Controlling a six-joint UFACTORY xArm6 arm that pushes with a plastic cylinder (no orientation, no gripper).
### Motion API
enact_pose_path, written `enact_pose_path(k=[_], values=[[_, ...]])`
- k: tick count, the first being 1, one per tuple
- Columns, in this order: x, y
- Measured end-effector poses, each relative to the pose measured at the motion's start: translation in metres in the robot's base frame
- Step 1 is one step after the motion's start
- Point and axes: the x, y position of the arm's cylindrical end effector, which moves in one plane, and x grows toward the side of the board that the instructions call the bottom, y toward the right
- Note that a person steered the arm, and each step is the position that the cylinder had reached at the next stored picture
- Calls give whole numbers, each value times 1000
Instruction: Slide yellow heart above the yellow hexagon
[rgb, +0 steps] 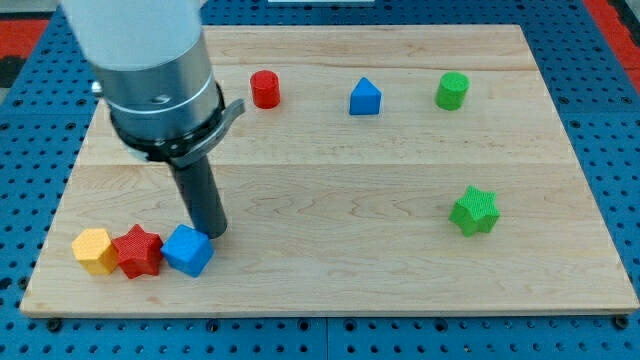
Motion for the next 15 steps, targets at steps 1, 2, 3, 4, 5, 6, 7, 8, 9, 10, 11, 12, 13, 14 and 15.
enact_pose_path(k=[1, 2, 3, 4, 5, 6, 7, 8, 9, 10, 11, 12, 13, 14, 15], values=[[-4, 2], [-40, 19], [-89, 27], [-141, 30], [-192, 29], [-209, -13], [-180, -57], [-149, -59], [-176, -58], [-214, -58], [-227, -89], [-187, -115], [-135, -102], [-153, -108], [-190, -99]])
